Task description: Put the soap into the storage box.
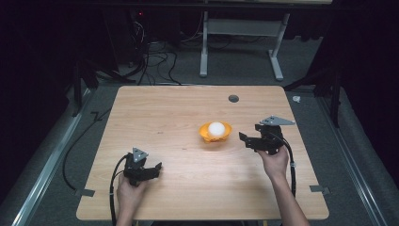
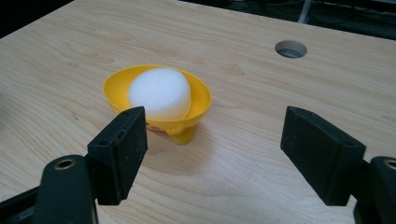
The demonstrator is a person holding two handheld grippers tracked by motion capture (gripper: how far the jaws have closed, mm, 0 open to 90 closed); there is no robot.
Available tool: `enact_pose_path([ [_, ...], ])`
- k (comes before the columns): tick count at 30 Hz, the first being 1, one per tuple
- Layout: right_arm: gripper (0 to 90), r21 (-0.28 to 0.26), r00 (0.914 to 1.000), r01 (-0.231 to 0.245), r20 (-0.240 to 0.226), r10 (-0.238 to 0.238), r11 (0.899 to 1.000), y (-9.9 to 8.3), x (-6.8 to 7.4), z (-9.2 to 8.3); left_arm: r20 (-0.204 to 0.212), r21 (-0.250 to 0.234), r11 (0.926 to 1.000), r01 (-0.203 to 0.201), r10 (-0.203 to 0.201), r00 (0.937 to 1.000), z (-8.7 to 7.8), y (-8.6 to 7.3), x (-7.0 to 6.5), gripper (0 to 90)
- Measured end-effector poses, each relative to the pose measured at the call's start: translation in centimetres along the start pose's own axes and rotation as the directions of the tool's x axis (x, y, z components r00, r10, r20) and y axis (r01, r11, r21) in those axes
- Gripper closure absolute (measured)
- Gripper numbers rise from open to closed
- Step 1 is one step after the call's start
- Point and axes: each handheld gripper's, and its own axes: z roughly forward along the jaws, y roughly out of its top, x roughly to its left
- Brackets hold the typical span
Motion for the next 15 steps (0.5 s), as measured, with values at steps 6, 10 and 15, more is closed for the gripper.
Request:
enact_pose_path([
  [6, 23.7, -0.01, 0.9999, -0.015, 0.006, 0.015, 1.0, -0.6, -0.2, -0.8, 0.0, 0.0, 1.0, 0.0, 0.0, 1.0, 0.0, 0.0, 0.0, 19.7],
  [10, 23.7, -0.019, 0.9997, -0.02, 0.01, 0.02, 1.0, -1.0, -0.4, -1.3, 0.0, 0.0, 1.0, 0.0, 0.0, 1.0, 0.0, 0.0, 0.0, 19.7],
  [15, 23.7, -0.024, 0.9995, -0.029, 0.009, 0.03, 0.999, -1.3, -0.7, -1.7, 0.0, 0.0, 1.0, 0.0, 0.0, 1.0, 0.0, 0.0, 0.0, 19.7],
])
